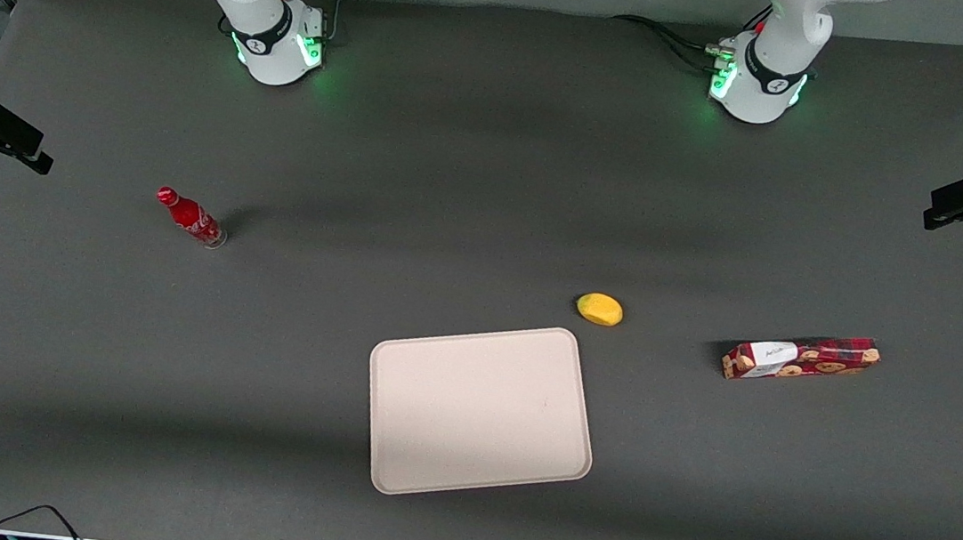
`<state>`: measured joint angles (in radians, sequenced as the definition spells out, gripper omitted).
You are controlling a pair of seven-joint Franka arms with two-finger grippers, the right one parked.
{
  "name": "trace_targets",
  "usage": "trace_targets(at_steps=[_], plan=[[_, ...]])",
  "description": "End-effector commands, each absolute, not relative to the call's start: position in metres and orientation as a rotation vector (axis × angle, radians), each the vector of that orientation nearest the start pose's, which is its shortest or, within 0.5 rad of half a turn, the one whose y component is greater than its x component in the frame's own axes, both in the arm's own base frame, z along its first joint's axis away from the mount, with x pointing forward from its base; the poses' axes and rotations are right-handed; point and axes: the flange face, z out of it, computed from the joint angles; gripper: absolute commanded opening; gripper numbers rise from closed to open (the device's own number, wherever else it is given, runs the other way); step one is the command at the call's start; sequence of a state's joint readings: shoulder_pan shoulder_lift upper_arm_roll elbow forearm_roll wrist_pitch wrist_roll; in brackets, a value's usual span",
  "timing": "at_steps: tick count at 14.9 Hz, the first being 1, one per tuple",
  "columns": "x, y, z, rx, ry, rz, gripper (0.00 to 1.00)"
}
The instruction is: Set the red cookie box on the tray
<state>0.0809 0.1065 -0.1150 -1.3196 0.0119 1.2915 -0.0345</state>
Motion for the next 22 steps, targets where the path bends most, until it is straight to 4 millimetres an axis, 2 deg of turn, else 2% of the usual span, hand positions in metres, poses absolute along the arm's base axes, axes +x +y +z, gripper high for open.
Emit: trace_targets(at_steps=[1,9,12,13,14,16,17,20,22], plan=[[0.547,-0.018,0.668,-3.135,0.041,0.216,1.00],[0.551,-0.013,0.663,-3.134,0.034,0.228,1.00],[0.551,0.003,0.656,-3.125,-0.046,0.264,1.00],[0.552,0.010,0.649,-3.119,-0.126,0.295,1.00],[0.553,0.018,0.641,-3.091,-0.319,0.324,1.00],[0.558,0.023,0.601,-2.941,-0.839,0.403,1.00],[0.562,0.024,0.579,-2.852,-1.006,0.438,1.00],[0.582,0.018,0.532,-2.625,-1.411,0.420,1.00],[0.599,0.017,0.501,-2.571,-1.532,0.367,1.00]])
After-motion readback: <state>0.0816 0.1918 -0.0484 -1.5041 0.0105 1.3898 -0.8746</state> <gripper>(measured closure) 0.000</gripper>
